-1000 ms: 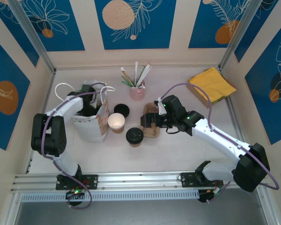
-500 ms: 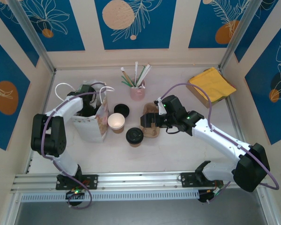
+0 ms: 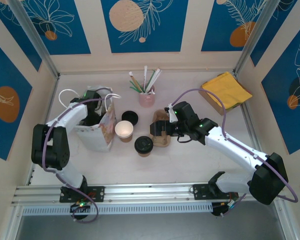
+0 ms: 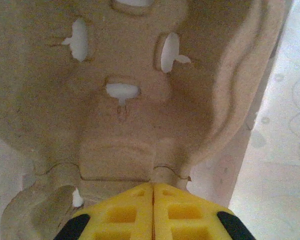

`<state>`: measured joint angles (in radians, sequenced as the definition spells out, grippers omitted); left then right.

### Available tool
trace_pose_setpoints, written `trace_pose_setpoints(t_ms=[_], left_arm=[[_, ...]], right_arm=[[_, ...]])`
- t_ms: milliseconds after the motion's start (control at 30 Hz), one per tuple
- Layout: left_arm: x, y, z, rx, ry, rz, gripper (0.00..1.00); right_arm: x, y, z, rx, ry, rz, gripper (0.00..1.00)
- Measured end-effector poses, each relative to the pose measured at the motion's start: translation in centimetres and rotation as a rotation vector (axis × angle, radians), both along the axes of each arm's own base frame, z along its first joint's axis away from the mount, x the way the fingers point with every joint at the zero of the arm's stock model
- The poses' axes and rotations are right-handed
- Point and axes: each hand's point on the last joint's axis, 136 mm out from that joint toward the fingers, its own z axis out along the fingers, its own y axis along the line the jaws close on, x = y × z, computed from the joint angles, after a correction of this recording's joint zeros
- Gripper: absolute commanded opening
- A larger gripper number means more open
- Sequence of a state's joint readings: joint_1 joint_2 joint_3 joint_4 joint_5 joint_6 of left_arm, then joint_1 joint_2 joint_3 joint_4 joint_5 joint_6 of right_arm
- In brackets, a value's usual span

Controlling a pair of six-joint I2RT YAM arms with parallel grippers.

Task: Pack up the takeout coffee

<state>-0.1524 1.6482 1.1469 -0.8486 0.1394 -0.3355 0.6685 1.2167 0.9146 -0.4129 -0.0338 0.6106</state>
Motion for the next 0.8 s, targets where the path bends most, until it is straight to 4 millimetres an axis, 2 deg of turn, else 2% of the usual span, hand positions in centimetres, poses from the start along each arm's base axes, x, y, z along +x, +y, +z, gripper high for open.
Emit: trace_pose_setpoints(t_ms=[267, 367, 800], left_arm=[[-0.7, 0.5, 0.8, 0.022, 0.01, 0.011, 0.14], [-0.8, 0.6, 1.4, 0.029, 0.005, 0.018, 0.21], [-0.5, 0.8, 3.9, 0.037, -0.016, 0.04, 0.22]], right_arm=[[0.0, 0.0, 0.0, 0.0, 0.0, 0.0, 0.99], [0.0, 0.0, 0.0, -0.001, -0.002, 0.003, 0.99], [0.1, -0.1, 0.0, -0.002, -0.005, 0.001, 0.99]])
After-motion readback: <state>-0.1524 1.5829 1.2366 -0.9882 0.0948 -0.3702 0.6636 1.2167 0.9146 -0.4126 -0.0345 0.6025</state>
